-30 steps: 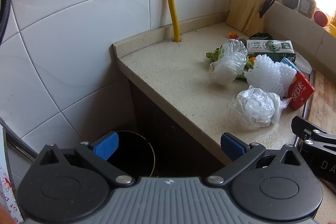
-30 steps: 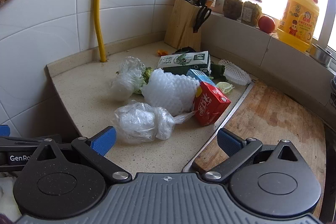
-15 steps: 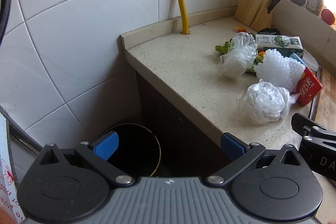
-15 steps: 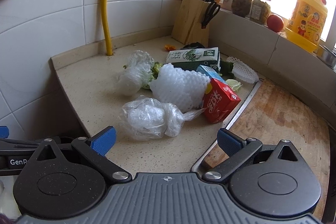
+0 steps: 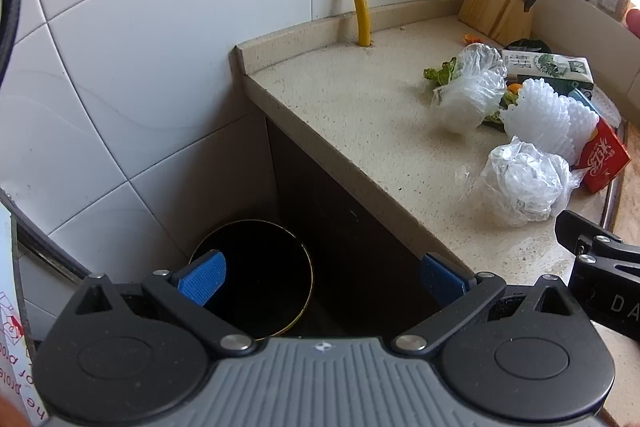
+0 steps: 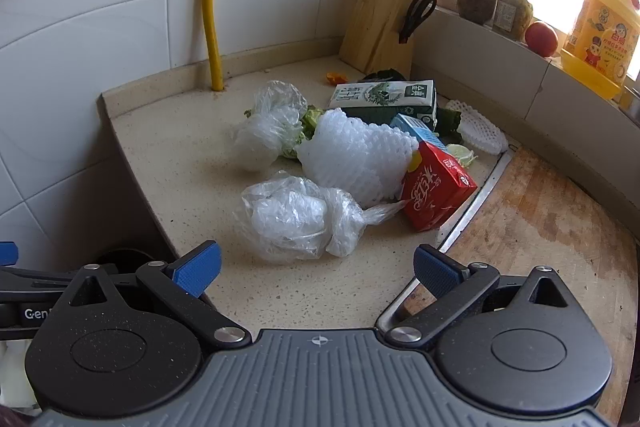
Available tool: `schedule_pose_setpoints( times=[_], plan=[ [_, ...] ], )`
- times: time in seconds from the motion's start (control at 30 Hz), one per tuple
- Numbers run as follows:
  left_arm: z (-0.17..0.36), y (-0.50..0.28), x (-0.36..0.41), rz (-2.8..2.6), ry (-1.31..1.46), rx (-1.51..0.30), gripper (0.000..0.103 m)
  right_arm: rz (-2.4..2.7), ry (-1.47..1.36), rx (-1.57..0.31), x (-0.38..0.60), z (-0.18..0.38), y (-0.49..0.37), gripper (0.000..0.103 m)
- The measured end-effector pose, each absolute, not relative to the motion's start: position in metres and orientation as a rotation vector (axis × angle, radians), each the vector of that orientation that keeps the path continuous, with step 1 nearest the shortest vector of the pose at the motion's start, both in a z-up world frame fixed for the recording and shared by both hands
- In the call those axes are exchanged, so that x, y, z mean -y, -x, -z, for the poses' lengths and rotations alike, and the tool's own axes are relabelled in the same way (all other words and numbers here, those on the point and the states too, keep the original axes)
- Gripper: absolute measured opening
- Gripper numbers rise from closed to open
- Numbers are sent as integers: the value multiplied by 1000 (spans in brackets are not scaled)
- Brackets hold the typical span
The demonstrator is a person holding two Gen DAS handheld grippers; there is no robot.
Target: Collect trash
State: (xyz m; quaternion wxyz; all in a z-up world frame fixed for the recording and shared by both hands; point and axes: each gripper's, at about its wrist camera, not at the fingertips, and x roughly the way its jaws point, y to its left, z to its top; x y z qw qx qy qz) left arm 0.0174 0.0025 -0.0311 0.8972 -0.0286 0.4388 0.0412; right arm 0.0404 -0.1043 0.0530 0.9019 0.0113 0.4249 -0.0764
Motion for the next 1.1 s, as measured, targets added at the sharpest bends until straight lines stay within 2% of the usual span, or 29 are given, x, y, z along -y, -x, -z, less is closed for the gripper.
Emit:
schedule_pose_setpoints(
  times=[1.1],
  plan=[
    [28,-69,52,-24,-28,-912,102,211,-66,-910,168,-37,-72,103]
  ],
)
